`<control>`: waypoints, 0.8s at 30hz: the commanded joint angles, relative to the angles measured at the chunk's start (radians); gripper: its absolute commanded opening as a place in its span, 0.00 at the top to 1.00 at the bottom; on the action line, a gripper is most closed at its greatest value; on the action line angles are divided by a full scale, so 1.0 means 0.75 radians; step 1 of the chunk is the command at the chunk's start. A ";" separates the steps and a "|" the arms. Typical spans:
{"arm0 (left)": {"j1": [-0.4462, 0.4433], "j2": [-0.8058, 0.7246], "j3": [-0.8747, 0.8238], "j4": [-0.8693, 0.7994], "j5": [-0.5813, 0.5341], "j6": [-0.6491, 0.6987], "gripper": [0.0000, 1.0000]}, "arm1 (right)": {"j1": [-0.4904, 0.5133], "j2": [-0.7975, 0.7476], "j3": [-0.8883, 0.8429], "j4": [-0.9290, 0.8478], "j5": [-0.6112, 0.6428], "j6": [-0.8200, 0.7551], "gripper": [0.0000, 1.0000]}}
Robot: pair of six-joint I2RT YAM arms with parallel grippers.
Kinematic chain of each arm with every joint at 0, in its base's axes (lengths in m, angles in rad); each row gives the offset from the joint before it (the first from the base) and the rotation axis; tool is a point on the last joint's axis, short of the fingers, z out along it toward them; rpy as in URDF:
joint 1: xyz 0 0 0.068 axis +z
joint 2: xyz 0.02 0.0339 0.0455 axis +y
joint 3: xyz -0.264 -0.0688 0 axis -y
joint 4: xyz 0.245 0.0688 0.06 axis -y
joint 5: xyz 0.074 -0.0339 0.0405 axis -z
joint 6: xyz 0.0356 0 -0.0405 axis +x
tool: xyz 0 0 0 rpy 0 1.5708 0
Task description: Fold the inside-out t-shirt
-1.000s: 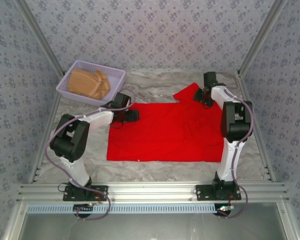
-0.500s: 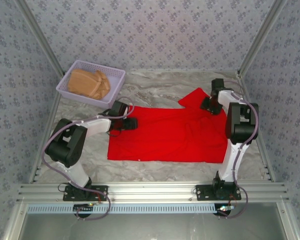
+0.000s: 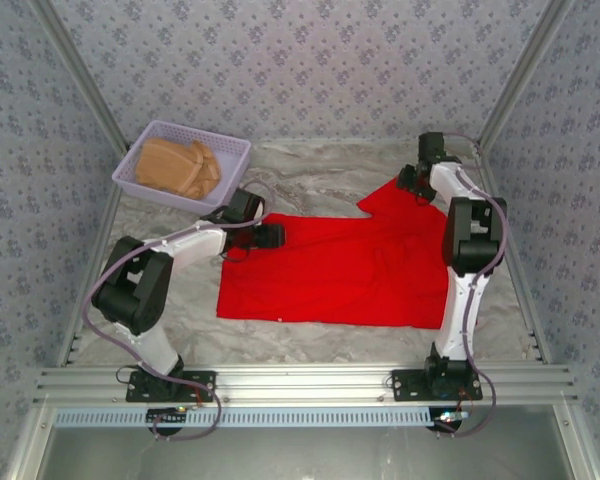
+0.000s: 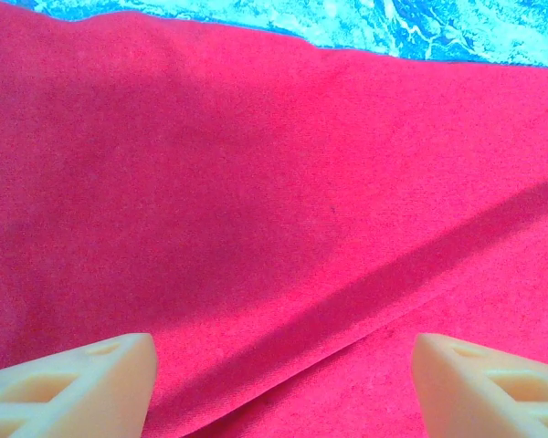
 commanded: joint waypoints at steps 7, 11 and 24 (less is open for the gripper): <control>0.002 -0.025 0.023 -0.064 -0.005 0.038 0.26 | 0.027 0.217 0.342 -0.245 0.138 0.033 0.48; 0.002 -0.039 0.015 -0.062 0.005 0.040 0.26 | 0.035 0.273 0.419 -0.257 0.136 0.087 0.48; 0.011 -0.106 0.004 -0.076 0.042 0.052 0.26 | 0.097 0.485 0.706 -0.412 0.247 0.142 0.50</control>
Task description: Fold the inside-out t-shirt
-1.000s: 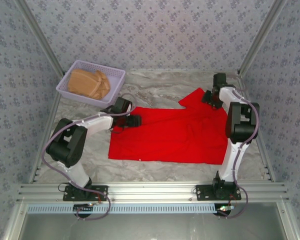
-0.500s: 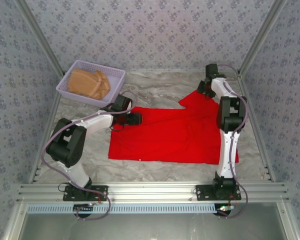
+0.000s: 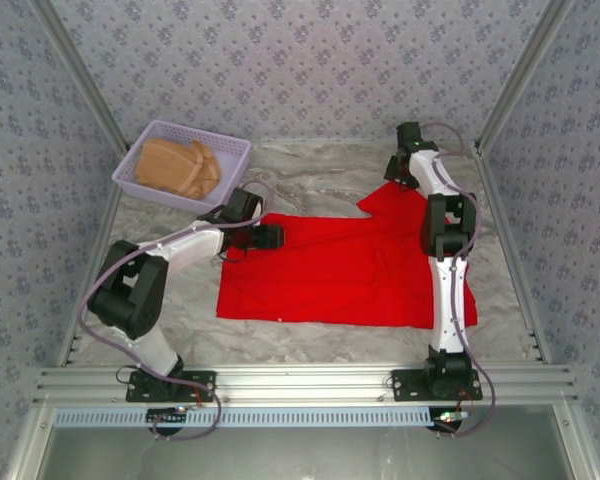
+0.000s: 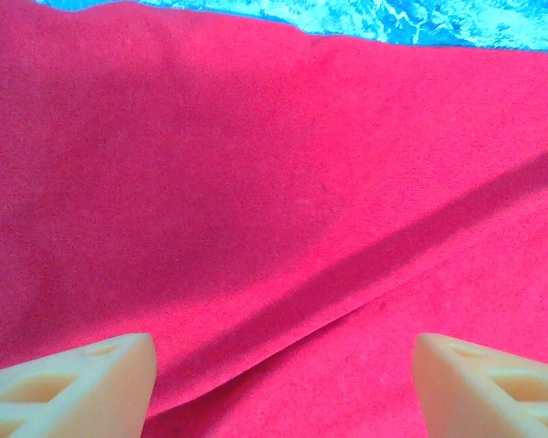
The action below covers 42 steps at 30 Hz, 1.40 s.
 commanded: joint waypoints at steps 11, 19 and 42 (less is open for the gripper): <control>0.068 -0.047 0.021 -0.024 0.004 0.031 0.26 | -0.018 0.057 0.060 -0.108 -0.018 0.058 0.87; 0.103 0.168 0.272 -0.125 -0.210 0.130 0.25 | -0.042 -0.035 -0.014 -0.060 -0.083 0.037 0.99; 0.179 0.606 0.693 -0.378 -0.315 0.217 0.34 | -0.069 -0.090 -0.101 0.016 -0.170 -0.016 1.00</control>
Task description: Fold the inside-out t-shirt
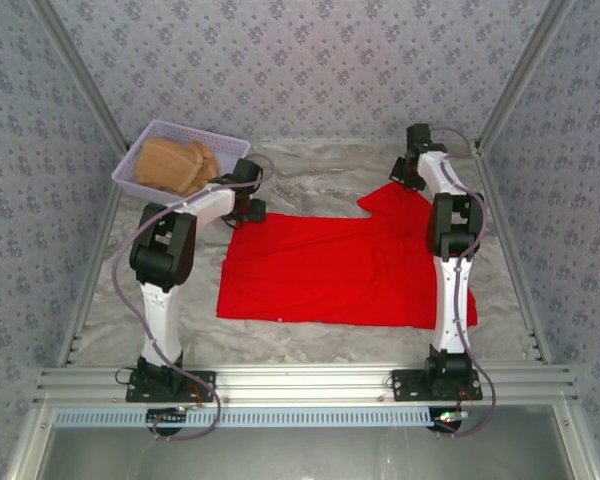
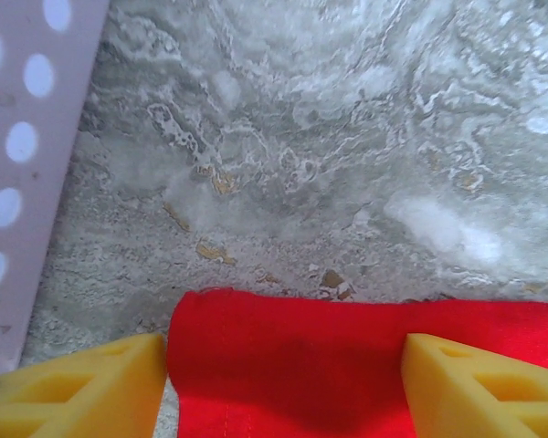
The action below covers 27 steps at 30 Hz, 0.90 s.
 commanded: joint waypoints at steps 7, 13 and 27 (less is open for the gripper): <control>0.012 0.069 0.052 -0.026 0.103 0.015 0.52 | -0.008 -0.044 -0.022 -0.018 -0.040 -0.028 1.00; 0.022 0.082 0.060 -0.017 0.110 0.012 0.68 | -0.012 -0.047 -0.021 -0.021 -0.043 -0.044 1.00; 0.043 -0.059 0.033 0.118 0.135 -0.021 0.94 | -0.066 -0.283 -0.069 -0.005 -0.114 -0.106 1.00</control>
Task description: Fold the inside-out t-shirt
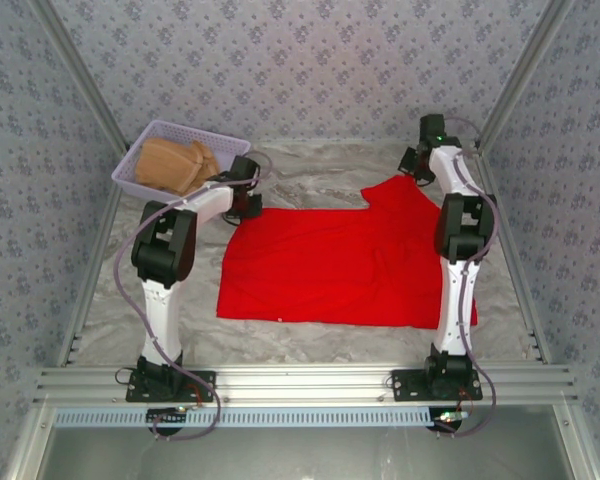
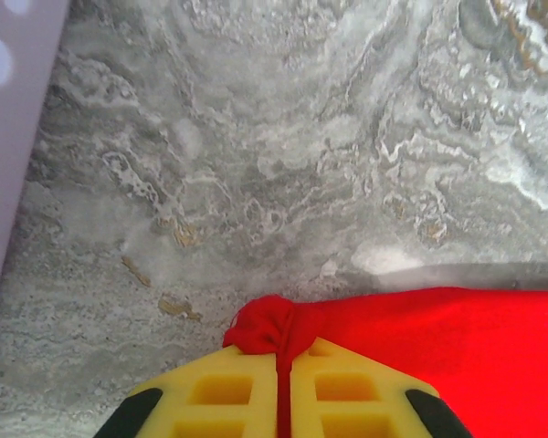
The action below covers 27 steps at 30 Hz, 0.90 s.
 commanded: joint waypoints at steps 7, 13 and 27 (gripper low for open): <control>0.011 -0.148 -0.065 0.116 0.010 -0.026 0.96 | -0.023 -0.235 -0.126 0.035 -0.095 -0.045 1.00; 0.015 -0.175 -0.096 0.134 0.010 -0.024 0.96 | -0.026 -0.233 -0.121 0.015 -0.138 -0.053 1.00; 0.013 -0.475 -0.376 0.254 0.154 -0.108 1.00 | -0.057 -0.714 -0.603 -0.050 -0.154 -0.078 1.00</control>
